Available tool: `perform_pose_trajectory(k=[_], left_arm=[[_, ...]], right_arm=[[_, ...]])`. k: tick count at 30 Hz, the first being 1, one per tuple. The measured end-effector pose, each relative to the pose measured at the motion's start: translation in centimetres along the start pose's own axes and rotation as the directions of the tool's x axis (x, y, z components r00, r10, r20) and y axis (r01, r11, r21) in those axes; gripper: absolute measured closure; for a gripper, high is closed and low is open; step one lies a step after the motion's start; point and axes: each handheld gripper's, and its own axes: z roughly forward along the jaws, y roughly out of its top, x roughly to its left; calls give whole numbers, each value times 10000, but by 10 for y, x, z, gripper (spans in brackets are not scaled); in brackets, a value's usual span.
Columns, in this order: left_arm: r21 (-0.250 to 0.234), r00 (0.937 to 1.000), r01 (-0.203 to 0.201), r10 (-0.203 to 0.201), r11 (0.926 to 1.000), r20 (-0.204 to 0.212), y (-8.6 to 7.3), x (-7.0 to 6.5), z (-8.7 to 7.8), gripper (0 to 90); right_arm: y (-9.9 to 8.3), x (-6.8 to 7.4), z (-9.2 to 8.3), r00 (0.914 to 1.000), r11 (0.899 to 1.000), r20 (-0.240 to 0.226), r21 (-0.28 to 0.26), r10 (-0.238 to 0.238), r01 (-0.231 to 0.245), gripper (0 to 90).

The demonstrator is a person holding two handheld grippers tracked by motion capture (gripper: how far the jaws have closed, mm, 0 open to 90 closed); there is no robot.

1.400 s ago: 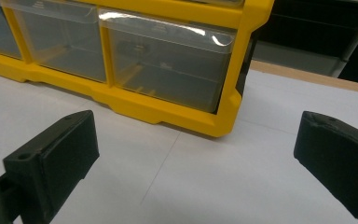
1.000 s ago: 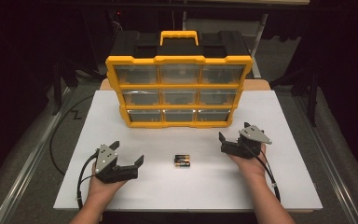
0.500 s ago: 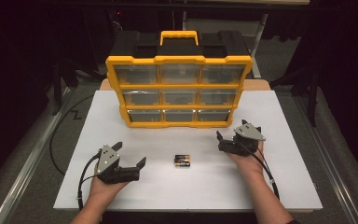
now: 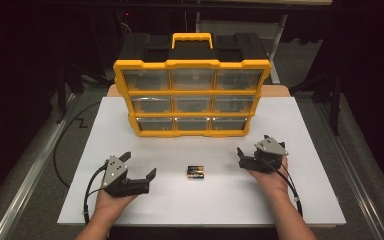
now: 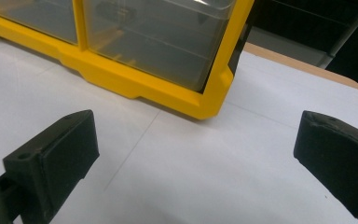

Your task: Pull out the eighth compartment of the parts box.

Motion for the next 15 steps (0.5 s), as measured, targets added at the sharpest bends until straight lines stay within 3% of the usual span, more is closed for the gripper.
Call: perform_pose_trajectory(k=[1, 3, 8, 11, 15], left_arm=[[0, 10000, 0, 0, 10000, 0, 0, 0, 0, 4], [-15, 10000, 12, -12, 10000, 40, 0, 0, 0, 3], [-152, 9999, -155, 155, 9998, -43, 0, 0, -1, 4], [-215, 9999, -145, 143, 9997, -65, 0, 0, -1, 4], [-210, 9998, -187, 185, 9996, -94, 0, 0, -2, 4]], right_arm=[[0, 0, 0, 10000, 10000, 0, 0, 0, 0, 10], [-1, 2, -2, 9988, 9989, 186, -48, -459, 460, 10], [-1, 3, -2, 9973, 9976, 229, -6, -698, 699, 10], [-2, 3, -2, 9899, 9909, 453, 150, -1345, 1339, 10], [-2, 4, -3, 9849, 9861, 504, 237, -1655, 1645, 10]])
